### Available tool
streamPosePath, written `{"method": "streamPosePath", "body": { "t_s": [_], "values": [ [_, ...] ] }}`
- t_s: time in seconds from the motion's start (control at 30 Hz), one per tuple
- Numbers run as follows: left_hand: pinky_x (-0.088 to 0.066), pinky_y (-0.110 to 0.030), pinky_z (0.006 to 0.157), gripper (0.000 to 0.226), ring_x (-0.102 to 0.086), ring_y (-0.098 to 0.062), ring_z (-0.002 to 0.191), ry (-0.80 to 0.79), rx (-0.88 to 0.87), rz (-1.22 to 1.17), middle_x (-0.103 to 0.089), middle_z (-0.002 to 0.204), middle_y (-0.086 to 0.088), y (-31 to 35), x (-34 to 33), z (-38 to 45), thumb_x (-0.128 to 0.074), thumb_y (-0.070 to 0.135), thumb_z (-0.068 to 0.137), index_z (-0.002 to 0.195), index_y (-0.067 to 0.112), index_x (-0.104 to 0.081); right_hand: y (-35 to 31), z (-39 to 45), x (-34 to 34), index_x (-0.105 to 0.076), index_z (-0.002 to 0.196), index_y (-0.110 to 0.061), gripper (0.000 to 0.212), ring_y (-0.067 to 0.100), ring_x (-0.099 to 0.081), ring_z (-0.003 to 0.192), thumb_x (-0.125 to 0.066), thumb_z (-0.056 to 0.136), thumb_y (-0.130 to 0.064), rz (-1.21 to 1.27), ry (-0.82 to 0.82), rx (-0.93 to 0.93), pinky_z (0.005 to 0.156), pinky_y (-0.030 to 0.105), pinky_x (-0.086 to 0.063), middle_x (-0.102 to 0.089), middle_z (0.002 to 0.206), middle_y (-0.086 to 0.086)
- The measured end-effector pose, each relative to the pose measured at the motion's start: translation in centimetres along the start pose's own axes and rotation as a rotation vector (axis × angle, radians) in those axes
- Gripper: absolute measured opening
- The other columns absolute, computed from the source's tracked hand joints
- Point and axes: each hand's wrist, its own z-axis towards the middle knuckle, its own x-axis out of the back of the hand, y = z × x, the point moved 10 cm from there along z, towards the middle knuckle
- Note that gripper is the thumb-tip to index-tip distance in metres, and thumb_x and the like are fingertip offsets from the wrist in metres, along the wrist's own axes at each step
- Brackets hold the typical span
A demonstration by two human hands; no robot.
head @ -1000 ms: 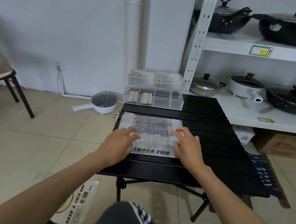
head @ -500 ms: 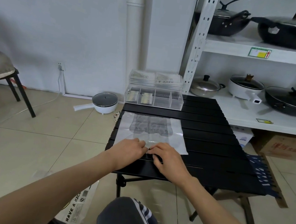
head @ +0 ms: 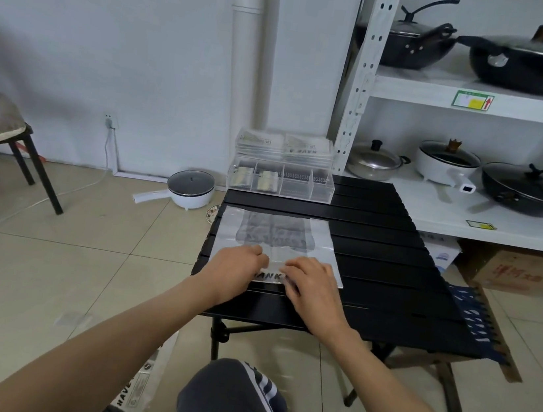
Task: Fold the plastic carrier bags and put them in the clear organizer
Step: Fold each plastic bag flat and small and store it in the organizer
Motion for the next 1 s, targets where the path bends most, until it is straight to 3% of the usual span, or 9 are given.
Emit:
{"method": "streamPosePath", "body": {
  "t_s": [0.2,0.47,0.6,0.77,0.87,1.0],
  "values": [
    [-0.049,-0.039,0.078,0.033,-0.051,-0.022,0.101,0.002,-0.057,-0.007,-0.057,0.112,-0.001,1.5,-0.4,-1.1,-0.042,0.036,0.095,0.119,0.018,-0.057,-0.8,-0.1,0.1,-0.066,0.091,-0.024,0.010,0.014,-0.054,0.081,-0.057,0.094,-0.022,-0.071,0.002,0.048,0.075,0.030,-0.037,-0.058,0.087,-0.009],
    [-0.048,-0.036,0.077,0.034,-0.049,-0.024,0.100,-0.122,-0.181,0.171,-0.050,0.116,-0.006,2.3,-0.7,0.4,-0.052,0.009,0.091,0.125,0.013,-0.050,-0.5,0.0,-0.7,-0.068,0.104,-0.027,0.016,0.010,-0.053,0.093,-0.061,0.092,-0.034,-0.032,-0.085,0.035,0.080,0.026,-0.034,-0.059,0.099,-0.011],
    [-0.049,-0.039,0.082,0.041,-0.049,-0.024,0.105,-0.103,-0.119,0.057,-0.049,0.117,-0.005,1.2,-0.8,0.9,-0.053,0.004,0.088,0.127,0.015,-0.048,-0.1,0.0,-0.4,-0.067,0.108,-0.028,0.022,0.010,-0.054,0.097,-0.064,0.089,-0.038,-0.063,-0.039,0.006,0.087,0.030,-0.034,-0.060,0.103,-0.011],
    [-0.045,-0.041,0.093,0.047,-0.047,-0.023,0.117,-0.104,-0.039,-0.094,-0.049,0.128,-0.004,-0.2,-1.0,0.5,-0.048,0.007,0.088,0.134,0.016,-0.046,0.6,0.0,0.3,-0.069,0.093,-0.027,0.012,0.014,-0.056,0.088,-0.058,0.095,-0.027,-0.111,0.033,-0.052,0.084,0.032,-0.031,-0.061,0.092,-0.010],
    [-0.048,-0.040,0.086,0.036,-0.050,-0.024,0.112,-0.010,-0.050,0.022,-0.050,0.126,-0.004,0.7,-0.8,-0.2,-0.047,0.024,0.095,0.129,0.015,-0.051,-0.8,-0.2,0.5,-0.066,0.094,-0.026,0.016,0.012,-0.054,0.087,-0.051,0.098,-0.026,-0.102,0.023,0.049,0.082,0.030,-0.032,-0.060,0.092,-0.011],
    [-0.052,-0.042,0.073,0.024,-0.055,-0.025,0.101,0.050,-0.032,0.061,-0.058,0.110,-0.005,0.8,-1.0,-0.9,-0.045,0.022,0.098,0.113,0.014,-0.062,-1.8,-0.7,0.6,-0.064,0.094,-0.025,0.013,0.009,-0.053,0.088,-0.052,0.097,-0.028,-0.053,-0.007,0.128,0.079,0.029,-0.038,-0.059,0.093,-0.012]
  ]
}}
